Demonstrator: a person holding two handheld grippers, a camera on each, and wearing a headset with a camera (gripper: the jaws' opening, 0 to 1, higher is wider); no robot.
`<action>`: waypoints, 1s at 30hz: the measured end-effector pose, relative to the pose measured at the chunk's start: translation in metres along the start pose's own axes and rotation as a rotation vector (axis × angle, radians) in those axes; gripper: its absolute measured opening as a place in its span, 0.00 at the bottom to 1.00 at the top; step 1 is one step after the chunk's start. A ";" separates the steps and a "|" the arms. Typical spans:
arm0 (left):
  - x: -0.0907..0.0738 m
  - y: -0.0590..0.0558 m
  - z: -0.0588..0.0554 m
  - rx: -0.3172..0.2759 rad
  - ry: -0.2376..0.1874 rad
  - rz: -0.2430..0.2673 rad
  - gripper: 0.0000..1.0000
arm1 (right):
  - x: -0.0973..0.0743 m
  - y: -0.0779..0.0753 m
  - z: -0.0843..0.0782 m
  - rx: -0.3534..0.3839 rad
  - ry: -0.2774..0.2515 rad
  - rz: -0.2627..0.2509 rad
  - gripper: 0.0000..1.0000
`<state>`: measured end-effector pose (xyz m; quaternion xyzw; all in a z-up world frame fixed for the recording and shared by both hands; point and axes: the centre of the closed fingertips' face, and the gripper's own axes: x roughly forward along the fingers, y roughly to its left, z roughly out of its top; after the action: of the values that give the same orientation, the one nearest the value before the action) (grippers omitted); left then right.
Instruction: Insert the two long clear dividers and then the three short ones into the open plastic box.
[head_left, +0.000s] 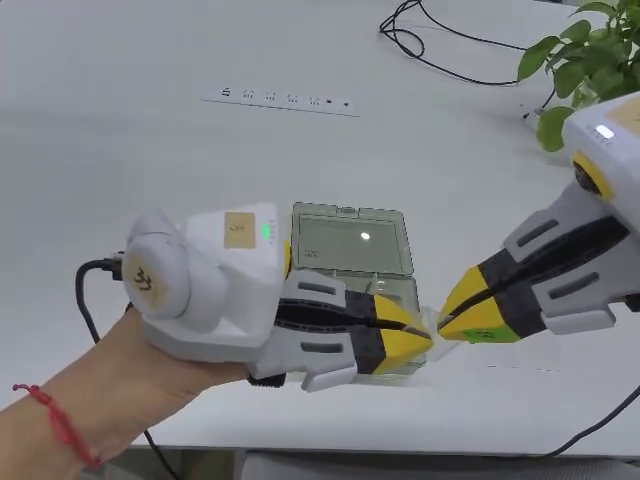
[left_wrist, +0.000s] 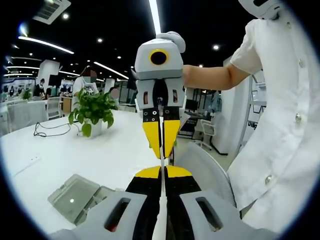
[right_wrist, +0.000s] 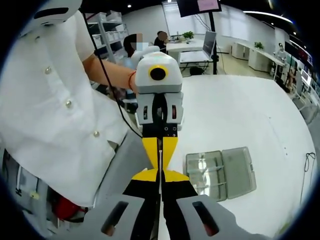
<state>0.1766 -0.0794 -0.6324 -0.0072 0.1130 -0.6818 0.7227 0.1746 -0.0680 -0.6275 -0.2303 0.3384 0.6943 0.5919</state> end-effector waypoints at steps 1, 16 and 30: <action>0.000 0.000 -0.001 0.000 0.002 0.002 0.00 | 0.000 0.000 0.000 0.000 0.000 -0.002 0.03; -0.009 0.006 -0.010 -0.012 0.014 0.052 0.14 | 0.002 -0.004 0.006 -0.013 -0.001 -0.012 0.02; -0.039 0.032 -0.042 -0.036 0.072 0.200 0.44 | 0.005 -0.023 0.013 -0.020 -0.005 -0.053 0.02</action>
<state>0.1988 -0.0326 -0.6728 0.0157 0.1512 -0.6039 0.7824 0.1970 -0.0529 -0.6268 -0.2433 0.3239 0.6823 0.6086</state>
